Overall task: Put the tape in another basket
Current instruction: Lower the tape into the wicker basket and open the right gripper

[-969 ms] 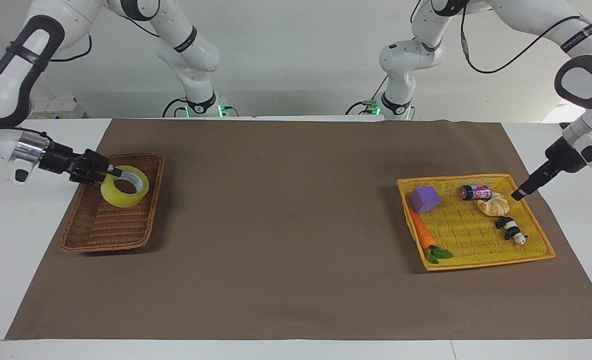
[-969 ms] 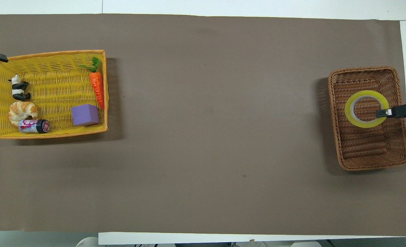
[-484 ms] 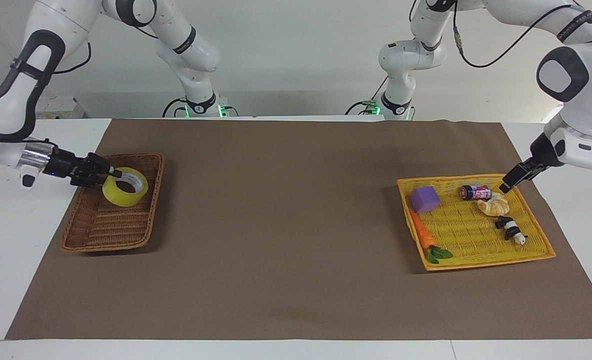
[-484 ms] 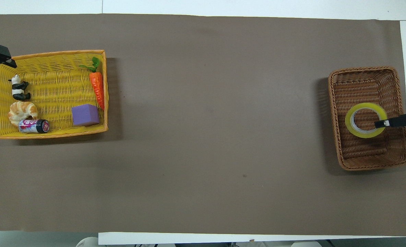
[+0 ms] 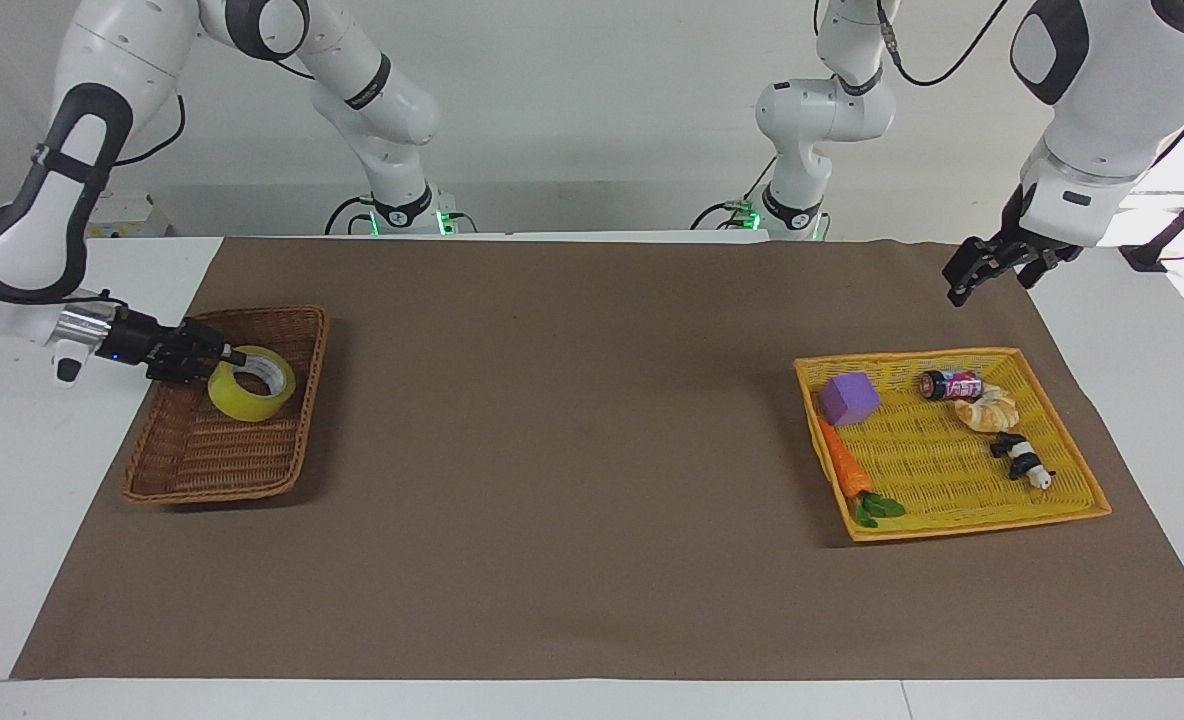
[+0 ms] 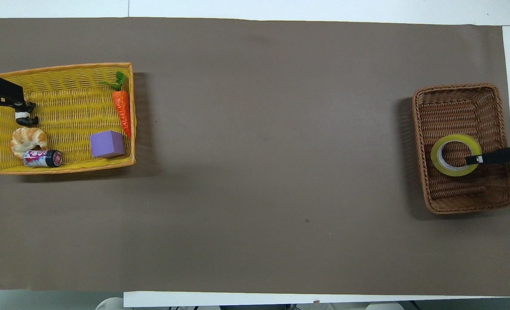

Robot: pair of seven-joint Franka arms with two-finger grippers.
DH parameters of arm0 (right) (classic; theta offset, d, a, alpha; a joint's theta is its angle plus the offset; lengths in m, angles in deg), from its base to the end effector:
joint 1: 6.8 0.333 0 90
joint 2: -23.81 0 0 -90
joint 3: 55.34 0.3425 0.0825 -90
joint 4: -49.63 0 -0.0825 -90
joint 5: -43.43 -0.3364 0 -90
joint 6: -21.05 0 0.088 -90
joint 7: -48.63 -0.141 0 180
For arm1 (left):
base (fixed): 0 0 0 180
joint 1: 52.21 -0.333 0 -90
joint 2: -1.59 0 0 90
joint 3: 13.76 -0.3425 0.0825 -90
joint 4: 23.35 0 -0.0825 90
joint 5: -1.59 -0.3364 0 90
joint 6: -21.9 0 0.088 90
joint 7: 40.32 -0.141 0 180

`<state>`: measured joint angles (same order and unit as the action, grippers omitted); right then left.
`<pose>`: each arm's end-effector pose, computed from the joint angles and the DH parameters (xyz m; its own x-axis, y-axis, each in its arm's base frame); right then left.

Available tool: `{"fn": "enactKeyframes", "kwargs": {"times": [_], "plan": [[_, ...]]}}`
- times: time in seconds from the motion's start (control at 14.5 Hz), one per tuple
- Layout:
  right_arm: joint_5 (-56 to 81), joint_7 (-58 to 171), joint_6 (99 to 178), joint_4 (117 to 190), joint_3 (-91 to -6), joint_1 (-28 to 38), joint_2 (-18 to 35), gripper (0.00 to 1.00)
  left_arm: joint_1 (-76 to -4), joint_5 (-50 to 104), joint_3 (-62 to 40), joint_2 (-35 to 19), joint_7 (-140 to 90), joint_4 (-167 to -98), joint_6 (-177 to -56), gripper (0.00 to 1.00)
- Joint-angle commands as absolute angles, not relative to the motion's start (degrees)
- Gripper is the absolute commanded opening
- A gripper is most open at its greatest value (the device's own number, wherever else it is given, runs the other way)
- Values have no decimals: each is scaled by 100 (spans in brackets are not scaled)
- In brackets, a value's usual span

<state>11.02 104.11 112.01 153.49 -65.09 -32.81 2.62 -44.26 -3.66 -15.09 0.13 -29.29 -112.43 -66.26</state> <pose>0.4769 -0.2427 0.3465 0.9885 0.1509 0.0038 0.1134 -0.7256 -0.6787 0.5085 -0.0459 0.6087 0.9966 0.0790 -0.0230 0.0764 -0.9922 -0.0983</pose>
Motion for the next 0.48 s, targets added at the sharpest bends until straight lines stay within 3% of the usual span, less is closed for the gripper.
{"fn": "enactKeyframes", "kwargs": {"times": [0.0,0.07,0.42], "plan": [[1153,10505,11280,15378,-6431,-3308,280,88,-4421,-482,-1535,54,-3153,-11318,-6529,100],[1161,10523,11341,15351,-6439,-3308,280,100,-4439,-482,-1526,54,-3162,-11309,-6494,100],[1599,10567,11815,15272,-6369,-3072,482,100,-4755,-439,-1341,133,-3425,-11432,-6494,100]]}}
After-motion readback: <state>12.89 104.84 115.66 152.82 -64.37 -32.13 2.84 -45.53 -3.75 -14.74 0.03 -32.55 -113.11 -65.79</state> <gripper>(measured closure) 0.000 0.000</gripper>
